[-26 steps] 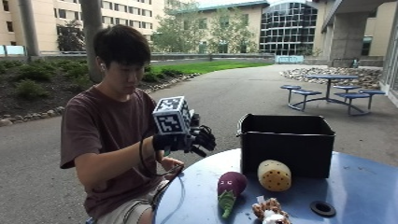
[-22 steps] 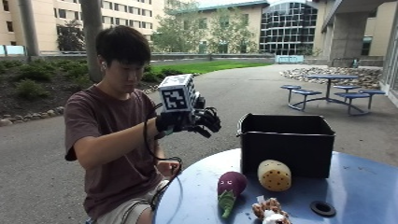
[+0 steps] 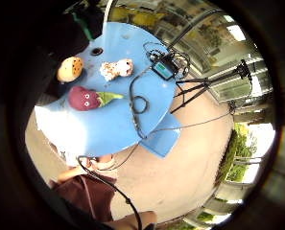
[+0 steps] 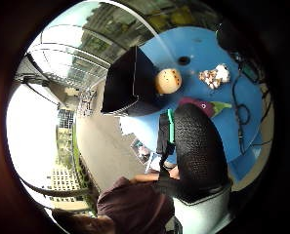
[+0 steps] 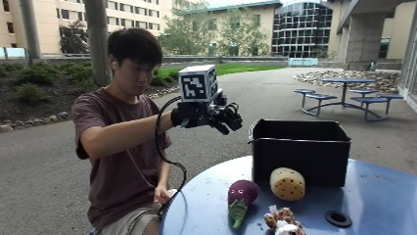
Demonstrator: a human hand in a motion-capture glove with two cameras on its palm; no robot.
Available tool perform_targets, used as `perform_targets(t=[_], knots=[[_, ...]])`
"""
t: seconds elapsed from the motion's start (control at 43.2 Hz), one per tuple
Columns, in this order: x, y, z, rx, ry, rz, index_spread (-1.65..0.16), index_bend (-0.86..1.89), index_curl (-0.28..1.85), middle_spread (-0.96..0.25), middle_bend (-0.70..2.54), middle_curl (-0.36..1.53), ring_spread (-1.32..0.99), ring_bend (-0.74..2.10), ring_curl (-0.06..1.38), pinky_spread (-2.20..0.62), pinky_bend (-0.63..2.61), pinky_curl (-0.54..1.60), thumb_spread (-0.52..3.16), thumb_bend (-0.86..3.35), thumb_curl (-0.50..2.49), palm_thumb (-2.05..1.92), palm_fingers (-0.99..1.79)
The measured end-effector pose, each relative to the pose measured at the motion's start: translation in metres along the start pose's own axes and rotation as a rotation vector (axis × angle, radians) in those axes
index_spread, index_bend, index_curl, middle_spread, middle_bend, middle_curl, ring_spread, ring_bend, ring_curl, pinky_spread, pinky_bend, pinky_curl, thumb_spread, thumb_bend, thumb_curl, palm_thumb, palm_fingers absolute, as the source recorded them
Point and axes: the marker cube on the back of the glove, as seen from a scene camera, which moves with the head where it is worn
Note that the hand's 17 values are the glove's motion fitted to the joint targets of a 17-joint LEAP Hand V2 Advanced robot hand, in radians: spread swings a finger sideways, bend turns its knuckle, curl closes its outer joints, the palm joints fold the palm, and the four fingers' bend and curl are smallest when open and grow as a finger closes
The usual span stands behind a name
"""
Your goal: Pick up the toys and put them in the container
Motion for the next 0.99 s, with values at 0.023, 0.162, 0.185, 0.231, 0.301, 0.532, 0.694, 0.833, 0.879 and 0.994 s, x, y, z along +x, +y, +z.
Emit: perform_targets(t=[0.023, 0.162, 0.185, 0.231, 0.301, 0.532, 0.694, 0.833, 0.879, 0.994], knots=[[0.001, -0.002, 0.001, -0.002, 0.009, 0.008, -0.21, 0.18, 0.21, -0.09, 0.32, 0.21, -0.17, 0.34, 0.16, -0.07, 0.52, 0.25, 1.43, 0.07, 0.17, 0.02, 0.38], [0.009, -0.014, 0.004, -0.015, 0.016, -0.005, -0.22, 0.18, 0.23, -0.09, 0.33, 0.24, -0.17, 0.36, 0.17, -0.07, 0.53, 0.26, 1.47, 0.06, 0.19, 0.02, 0.36], [0.009, -0.016, 0.005, -0.018, 0.016, -0.003, -0.22, 0.17, 0.24, -0.09, 0.33, 0.24, -0.18, 0.36, 0.17, -0.07, 0.54, 0.26, 1.47, 0.06, 0.2, 0.01, 0.35], [0.012, -0.022, 0.008, -0.023, 0.021, 0.007, -0.22, 0.18, 0.25, -0.09, 0.33, 0.25, -0.18, 0.37, 0.18, -0.07, 0.53, 0.27, 1.48, 0.06, 0.2, 0.02, 0.35], [0.018, -0.032, 0.011, -0.032, 0.026, 0.028, -0.22, 0.17, 0.25, -0.1, 0.33, 0.26, -0.18, 0.38, 0.18, -0.07, 0.54, 0.27, 1.49, 0.05, 0.21, 0.01, 0.34], [0.034, -0.072, 0.026, -0.089, 0.03, 0.059, -0.23, 0.18, 0.29, -0.1, 0.34, 0.3, -0.18, 0.41, 0.21, -0.07, 0.56, 0.3, 1.51, 0.04, 0.24, 0.0, 0.31], [0.055, -0.128, 0.044, -0.149, 0.061, 0.089, -0.23, 0.16, 0.3, -0.1, 0.35, 0.33, -0.19, 0.42, 0.22, -0.07, 0.58, 0.31, 1.51, 0.03, 0.25, 0.01, 0.29], [0.071, -0.177, 0.094, -0.337, 0.085, 0.043, -0.24, 0.1, 0.3, -0.14, 0.23, 0.32, -0.17, 0.45, 0.25, -0.04, 0.68, 0.35, 1.49, 0.02, 0.26, 0.01, 0.04], [0.076, -0.186, 0.115, -0.399, 0.103, 0.027, -0.25, 0.09, 0.29, -0.14, 0.18, 0.31, -0.15, 0.43, 0.25, -0.03, 0.72, 0.37, 1.48, 0.02, 0.27, 0.02, -0.08], [0.095, -0.201, 0.176, -0.533, 0.16, 0.0, -0.25, 0.07, 0.25, -0.12, 0.12, 0.29, -0.09, 0.32, 0.22, -0.01, 0.79, 0.37, 1.42, 0.01, 0.29, 0.05, -0.24]])
